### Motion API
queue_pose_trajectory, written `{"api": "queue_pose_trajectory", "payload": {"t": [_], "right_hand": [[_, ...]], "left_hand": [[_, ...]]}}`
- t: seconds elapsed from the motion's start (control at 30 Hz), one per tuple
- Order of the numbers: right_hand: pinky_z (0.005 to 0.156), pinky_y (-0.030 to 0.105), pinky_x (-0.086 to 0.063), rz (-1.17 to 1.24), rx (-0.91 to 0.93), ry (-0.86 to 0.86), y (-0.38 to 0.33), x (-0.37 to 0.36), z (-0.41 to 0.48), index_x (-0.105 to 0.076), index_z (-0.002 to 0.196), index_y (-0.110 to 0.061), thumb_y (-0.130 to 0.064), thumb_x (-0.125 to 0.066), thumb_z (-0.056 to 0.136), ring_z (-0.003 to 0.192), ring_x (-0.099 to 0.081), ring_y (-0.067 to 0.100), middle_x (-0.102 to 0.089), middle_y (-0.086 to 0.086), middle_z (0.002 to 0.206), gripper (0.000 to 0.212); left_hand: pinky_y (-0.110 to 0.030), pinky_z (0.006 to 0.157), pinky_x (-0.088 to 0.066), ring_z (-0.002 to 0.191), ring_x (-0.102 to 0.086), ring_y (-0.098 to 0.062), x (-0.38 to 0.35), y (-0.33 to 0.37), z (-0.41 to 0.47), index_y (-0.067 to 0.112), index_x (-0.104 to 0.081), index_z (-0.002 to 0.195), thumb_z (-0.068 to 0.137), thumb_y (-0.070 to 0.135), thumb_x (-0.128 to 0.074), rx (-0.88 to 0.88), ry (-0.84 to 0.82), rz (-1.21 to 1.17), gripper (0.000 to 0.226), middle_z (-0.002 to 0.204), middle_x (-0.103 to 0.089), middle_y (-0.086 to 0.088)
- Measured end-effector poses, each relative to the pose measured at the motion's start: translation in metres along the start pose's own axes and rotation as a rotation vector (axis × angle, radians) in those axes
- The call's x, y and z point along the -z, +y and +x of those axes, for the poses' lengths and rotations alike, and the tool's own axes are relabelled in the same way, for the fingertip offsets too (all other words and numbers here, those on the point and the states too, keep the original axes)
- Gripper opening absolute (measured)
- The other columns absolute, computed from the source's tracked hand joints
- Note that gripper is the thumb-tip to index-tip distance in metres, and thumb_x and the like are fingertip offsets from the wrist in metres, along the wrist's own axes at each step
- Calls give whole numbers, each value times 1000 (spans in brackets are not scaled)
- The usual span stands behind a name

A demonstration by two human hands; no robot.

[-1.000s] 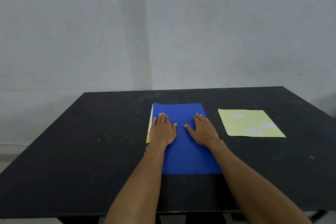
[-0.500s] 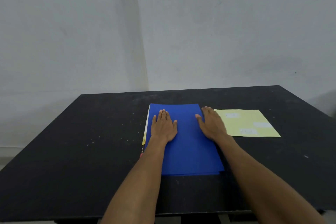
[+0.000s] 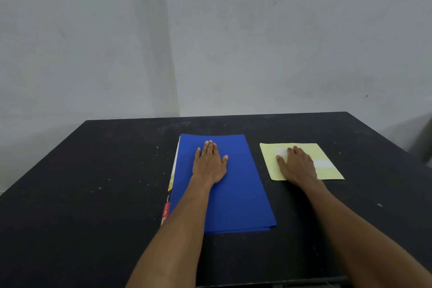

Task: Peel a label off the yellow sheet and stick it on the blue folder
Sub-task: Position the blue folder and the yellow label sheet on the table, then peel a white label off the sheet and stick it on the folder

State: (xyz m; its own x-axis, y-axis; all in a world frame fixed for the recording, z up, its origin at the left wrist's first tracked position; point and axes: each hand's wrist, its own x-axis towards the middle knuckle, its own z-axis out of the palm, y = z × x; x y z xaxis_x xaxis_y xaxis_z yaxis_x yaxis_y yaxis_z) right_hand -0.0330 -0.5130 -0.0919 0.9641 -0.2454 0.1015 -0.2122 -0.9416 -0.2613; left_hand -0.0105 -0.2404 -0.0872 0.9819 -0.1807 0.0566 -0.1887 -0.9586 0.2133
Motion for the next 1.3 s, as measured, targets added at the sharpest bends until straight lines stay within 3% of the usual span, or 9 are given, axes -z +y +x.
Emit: {"api": "queue_pose_trajectory", "payload": {"t": [0.3,0.7,0.83,0.97,1.13,1.3], "right_hand": [[121,48,-19,20,26,7,-17,-5,-15,-33,147,-4,-50,-34,98,147,-24,32,-29,18,158,67],[113,48,-31,-12,54,51,-32,-4,-19,-39,144,-7,-54,-34,97,140,-36,31,-42,13,151,67],[110,47,-33,23,77,90,-33,-1,-13,-42,142,-9,-40,-32,102,139,-38,30,-45,12,149,53],[113,46,-32,17,130,83,-21,7,-2,-40,145,-11,-24,-41,98,142,-35,28,-40,10,154,49],[108,49,-34,-6,92,-3,-7,7,4,-44,143,-15,-39,-45,93,139,-35,28,-41,7,152,55],[103,47,-35,61,88,66,-2,4,6,-56,134,-21,-41,-52,90,130,-40,27,-48,2,143,49]], "left_hand": [[-43,124,1,153,3,-22,-1,40,8,2,-5,156,105,44,-20,-100,11,-13,68,166,-2,-10],[-46,123,-1,153,4,-19,-10,80,20,9,-7,157,105,43,-22,-229,11,-14,64,166,-3,-7],[-45,123,-3,153,3,-19,-12,83,23,10,-9,157,105,42,-24,-261,5,-47,63,166,-5,-5],[-44,123,-3,153,2,-17,-14,85,27,11,-11,157,103,45,-29,-274,-15,-93,66,166,-7,-3],[-46,123,-4,153,-3,-17,-22,93,32,10,-19,155,99,50,-37,-298,-58,-105,71,165,-17,-3],[-47,123,-6,152,-9,-17,-24,94,33,10,-28,153,97,49,-43,-273,-68,-180,69,163,-23,-3]]}}
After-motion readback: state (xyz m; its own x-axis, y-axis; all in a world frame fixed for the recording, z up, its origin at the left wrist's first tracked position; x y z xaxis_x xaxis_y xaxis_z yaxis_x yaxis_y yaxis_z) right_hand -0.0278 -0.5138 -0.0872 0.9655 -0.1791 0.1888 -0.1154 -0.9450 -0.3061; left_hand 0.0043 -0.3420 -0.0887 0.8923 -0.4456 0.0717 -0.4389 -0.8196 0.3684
